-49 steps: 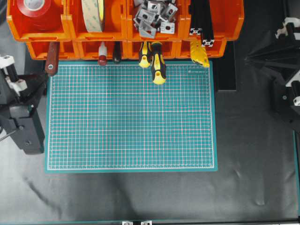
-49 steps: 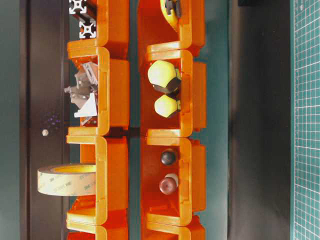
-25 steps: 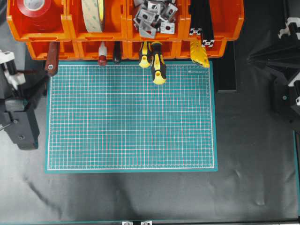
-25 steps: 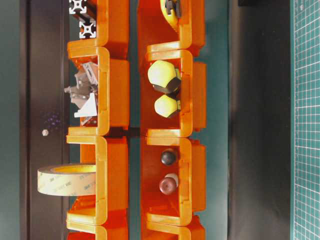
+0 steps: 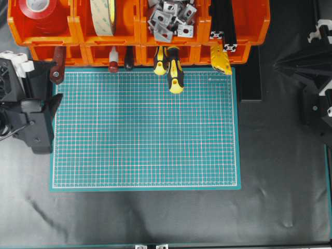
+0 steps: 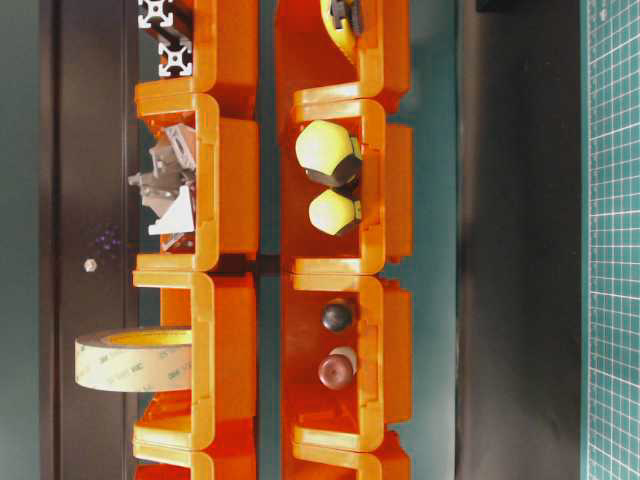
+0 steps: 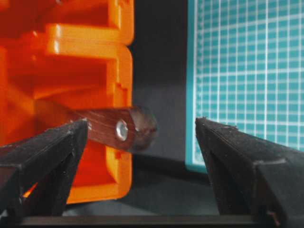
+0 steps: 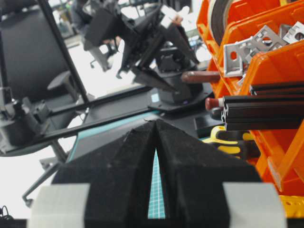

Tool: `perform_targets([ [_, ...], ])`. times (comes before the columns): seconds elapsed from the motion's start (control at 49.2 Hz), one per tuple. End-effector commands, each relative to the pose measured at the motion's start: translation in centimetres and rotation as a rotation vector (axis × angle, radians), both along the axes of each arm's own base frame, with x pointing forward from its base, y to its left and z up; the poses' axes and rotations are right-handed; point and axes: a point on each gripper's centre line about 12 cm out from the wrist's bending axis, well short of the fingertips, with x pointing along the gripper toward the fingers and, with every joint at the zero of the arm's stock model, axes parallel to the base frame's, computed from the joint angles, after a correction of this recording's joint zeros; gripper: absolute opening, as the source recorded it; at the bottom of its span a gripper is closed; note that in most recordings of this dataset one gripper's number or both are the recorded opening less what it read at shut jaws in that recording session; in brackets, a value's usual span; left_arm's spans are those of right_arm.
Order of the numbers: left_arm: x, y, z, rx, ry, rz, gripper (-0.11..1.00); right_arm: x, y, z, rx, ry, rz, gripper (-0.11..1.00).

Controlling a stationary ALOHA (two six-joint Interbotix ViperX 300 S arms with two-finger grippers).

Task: Pick scraper from container rack with left arm.
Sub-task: 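Close the left gripper on the scraper's wooden handle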

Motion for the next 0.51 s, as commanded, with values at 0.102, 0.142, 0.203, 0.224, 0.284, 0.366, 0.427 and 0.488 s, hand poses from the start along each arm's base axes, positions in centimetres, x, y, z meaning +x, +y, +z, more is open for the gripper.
perform_targets([
  [0.102, 0.1, 1.4, 0.2, 0.003, -0.005, 0.051, 0.90, 0.1, 0.0, 0.3, 0.005, -0.005, -0.002, 0.00],
  [0.142, 0.1, 1.7, 0.1, 0.004, -0.002, 0.056, 0.90, 0.1, 0.0, 0.4, 0.005, -0.006, -0.002, 0.00],
  [0.203, 0.1, 1.8, 0.2, 0.007, 0.001, 0.052, 0.90, 0.1, -0.1, 0.4, 0.005, -0.006, -0.003, 0.00],
  [0.224, 0.2, 1.8, 0.1, 0.006, 0.002, 0.048, 0.90, 0.1, -0.1, 0.3, 0.005, -0.005, -0.003, 0.00],
  [0.284, 0.3, 1.7, 0.1, 0.004, 0.000, 0.036, 0.90, 0.1, 0.0, 0.3, 0.005, -0.005, -0.002, 0.00],
  [0.366, 0.4, 1.7, 0.1, -0.002, -0.002, 0.028, 0.89, 0.1, 0.0, 0.3, 0.005, -0.002, -0.002, 0.00],
  [0.427, 0.4, 1.6, 0.1, -0.004, -0.004, 0.026, 0.87, 0.1, 0.0, 0.3, 0.005, 0.000, -0.002, 0.00],
  [0.488, 0.4, 1.6, 0.2, -0.006, -0.007, 0.026, 0.83, 0.1, 0.0, 0.3, 0.005, 0.001, -0.002, 0.00],
])
